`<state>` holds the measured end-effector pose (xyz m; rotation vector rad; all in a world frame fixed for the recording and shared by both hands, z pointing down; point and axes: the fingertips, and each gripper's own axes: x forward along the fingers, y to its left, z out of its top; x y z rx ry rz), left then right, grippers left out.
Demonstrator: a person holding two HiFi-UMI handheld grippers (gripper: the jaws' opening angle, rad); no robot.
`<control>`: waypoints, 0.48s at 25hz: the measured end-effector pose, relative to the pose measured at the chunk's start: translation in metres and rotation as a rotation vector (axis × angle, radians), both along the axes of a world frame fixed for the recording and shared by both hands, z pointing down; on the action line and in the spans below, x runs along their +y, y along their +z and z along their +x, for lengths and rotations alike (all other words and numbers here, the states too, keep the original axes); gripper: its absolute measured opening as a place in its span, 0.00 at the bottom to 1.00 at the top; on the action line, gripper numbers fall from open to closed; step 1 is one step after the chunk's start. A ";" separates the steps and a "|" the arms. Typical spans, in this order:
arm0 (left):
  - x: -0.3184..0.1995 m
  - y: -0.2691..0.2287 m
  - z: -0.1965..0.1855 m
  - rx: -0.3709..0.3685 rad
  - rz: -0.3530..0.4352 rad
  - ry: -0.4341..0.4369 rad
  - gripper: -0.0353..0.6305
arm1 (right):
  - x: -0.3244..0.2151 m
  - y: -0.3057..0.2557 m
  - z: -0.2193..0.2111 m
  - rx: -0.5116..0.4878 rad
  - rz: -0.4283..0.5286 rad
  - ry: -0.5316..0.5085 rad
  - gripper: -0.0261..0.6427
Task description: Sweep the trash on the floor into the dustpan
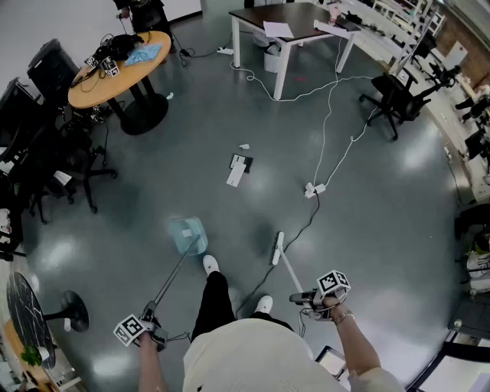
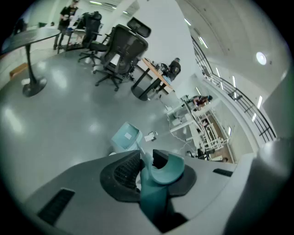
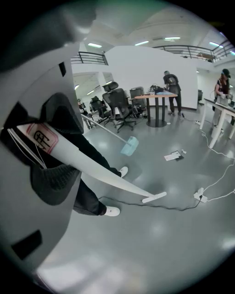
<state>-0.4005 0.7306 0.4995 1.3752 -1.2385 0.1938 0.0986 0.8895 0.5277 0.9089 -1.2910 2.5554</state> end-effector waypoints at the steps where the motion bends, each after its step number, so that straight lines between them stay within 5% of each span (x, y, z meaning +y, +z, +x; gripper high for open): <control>1: -0.027 0.005 -0.005 -0.025 0.002 0.069 0.19 | -0.020 -0.003 -0.005 -0.005 0.001 0.035 0.36; 7: -0.206 0.037 -0.025 -0.113 -0.020 0.459 0.19 | -0.159 -0.024 -0.018 0.008 0.038 0.244 0.36; 12: -0.328 0.051 0.001 -0.199 -0.013 0.929 0.19 | -0.263 -0.042 -0.012 0.013 0.102 0.413 0.36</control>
